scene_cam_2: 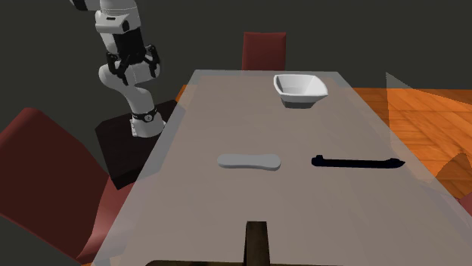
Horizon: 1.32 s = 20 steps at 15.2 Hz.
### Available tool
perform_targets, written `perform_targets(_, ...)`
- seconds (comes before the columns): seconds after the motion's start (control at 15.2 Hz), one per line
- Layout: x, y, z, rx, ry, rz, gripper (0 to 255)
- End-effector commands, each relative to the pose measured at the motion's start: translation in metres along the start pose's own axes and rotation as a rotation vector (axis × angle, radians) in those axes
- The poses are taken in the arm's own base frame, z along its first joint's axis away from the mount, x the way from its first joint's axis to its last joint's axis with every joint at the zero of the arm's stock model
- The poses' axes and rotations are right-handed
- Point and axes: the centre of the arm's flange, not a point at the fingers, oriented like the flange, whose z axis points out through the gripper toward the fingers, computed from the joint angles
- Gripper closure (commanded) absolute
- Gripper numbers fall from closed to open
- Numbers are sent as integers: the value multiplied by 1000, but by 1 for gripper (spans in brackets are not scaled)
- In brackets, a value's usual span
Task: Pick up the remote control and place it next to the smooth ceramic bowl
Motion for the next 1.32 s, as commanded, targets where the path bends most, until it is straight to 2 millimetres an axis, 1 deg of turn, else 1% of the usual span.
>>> perform_targets(0.0, 0, 0, 0, 0, 0, 0, 0)
perform_targets(0.26, 47, -7, 22, -2, 7, -75, 0)
perform_targets(0.59, 104, -20, 48, -4, 16, -169, 0)
perform_targets(0.92, 160, -39, 74, -7, 24, -263, 0)
perform_targets(1.25, 215, -63, 100, -9, 33, -357, 0)
